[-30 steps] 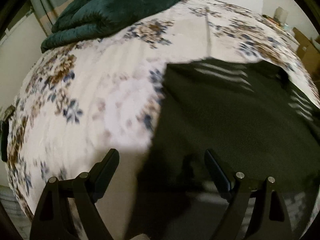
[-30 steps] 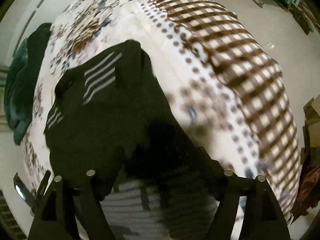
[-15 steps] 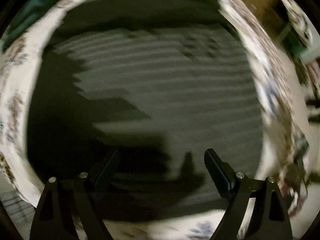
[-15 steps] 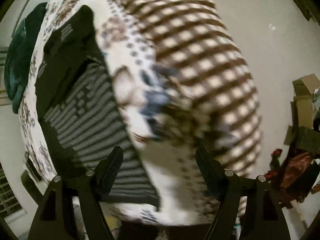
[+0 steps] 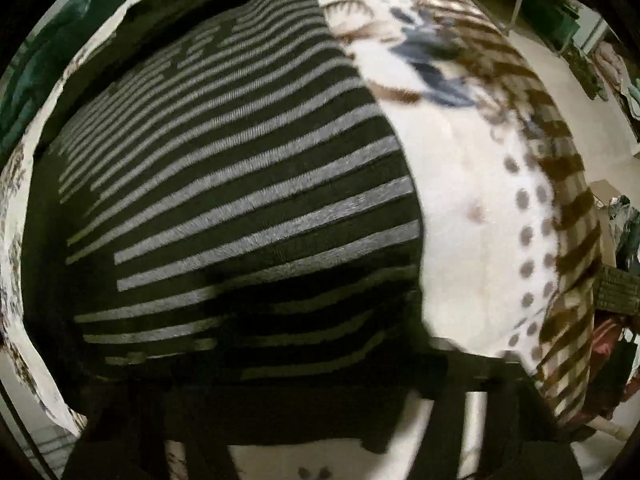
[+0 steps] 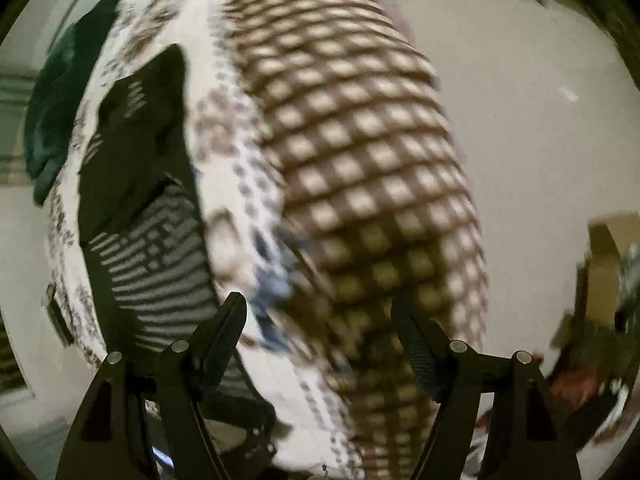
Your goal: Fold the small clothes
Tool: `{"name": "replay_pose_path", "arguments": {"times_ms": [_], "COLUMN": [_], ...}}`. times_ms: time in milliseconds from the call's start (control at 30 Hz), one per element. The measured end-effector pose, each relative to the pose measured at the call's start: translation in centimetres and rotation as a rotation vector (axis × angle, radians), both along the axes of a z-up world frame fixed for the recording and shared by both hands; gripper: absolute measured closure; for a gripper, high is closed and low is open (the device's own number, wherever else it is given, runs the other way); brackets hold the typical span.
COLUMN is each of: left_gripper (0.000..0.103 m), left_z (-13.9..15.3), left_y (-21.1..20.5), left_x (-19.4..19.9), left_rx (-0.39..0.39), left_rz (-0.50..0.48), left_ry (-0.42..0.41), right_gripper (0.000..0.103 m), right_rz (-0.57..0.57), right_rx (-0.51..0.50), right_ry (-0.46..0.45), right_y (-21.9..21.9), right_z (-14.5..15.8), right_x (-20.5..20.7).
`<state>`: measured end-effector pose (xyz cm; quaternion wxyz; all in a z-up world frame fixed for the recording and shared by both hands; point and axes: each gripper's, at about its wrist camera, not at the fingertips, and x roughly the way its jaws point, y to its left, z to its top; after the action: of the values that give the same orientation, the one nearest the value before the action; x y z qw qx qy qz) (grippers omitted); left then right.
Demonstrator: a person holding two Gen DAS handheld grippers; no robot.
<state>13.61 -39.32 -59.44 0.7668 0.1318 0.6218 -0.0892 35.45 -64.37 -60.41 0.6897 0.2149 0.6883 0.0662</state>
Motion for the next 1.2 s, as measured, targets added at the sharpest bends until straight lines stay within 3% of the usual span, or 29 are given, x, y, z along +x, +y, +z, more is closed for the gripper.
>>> {"name": "replay_pose_path", "arguments": {"times_ms": [33, 100, 267, 433, 633, 667, 700, 733, 933, 1200], "left_gripper": [0.087, 0.097, 0.099, 0.099, 0.099, 0.099, 0.099, 0.099, 0.099, 0.099], "left_z": [0.5, 1.4, 4.2, 6.8, 9.8, 10.2, 10.4, 10.7, 12.8, 15.2], "left_y": [-0.1, 0.4, 3.0, 5.2, 9.2, 10.1, 10.8, 11.4, 16.0, 25.9], "left_x": [-0.1, 0.2, 0.4, 0.0, 0.0, 0.1, 0.1, 0.3, 0.4, 0.1], "left_rx": [-0.005, -0.037, -0.137, -0.18, -0.213, -0.216, -0.221, -0.225, -0.288, -0.386], "left_rz": [-0.005, 0.009, 0.09, 0.154, 0.216, 0.226, 0.239, 0.247, 0.314, 0.479], "left_ry": [-0.013, -0.014, -0.021, -0.057, -0.103, -0.109, -0.114, -0.115, -0.14, -0.163], "right_gripper": [0.026, 0.026, 0.026, 0.026, 0.027, 0.032, 0.063, 0.085, 0.09, 0.091], "right_rz": [0.017, 0.052, 0.099, 0.03, -0.006, 0.009, 0.026, 0.038, 0.092, 0.225], "right_rx": [0.027, 0.075, 0.241, 0.345, 0.439, 0.416, 0.387, 0.343, 0.119, 0.028], "right_ry": [-0.014, -0.043, -0.077, -0.051, 0.036, 0.031, 0.026, 0.034, -0.006, -0.075], "right_y": [0.8, 2.4, 6.0, 7.5, 10.7, 11.7, 12.6, 13.4, 17.9, 29.6], "right_z": [-0.1, 0.0, -0.9, -3.8, -8.2, -8.3, -8.2, -8.1, -2.6, 6.8], "right_x": [1.6, 5.0, 13.7, 21.4, 25.6, 25.6, 25.7, 25.8, 26.9, 27.8]}}
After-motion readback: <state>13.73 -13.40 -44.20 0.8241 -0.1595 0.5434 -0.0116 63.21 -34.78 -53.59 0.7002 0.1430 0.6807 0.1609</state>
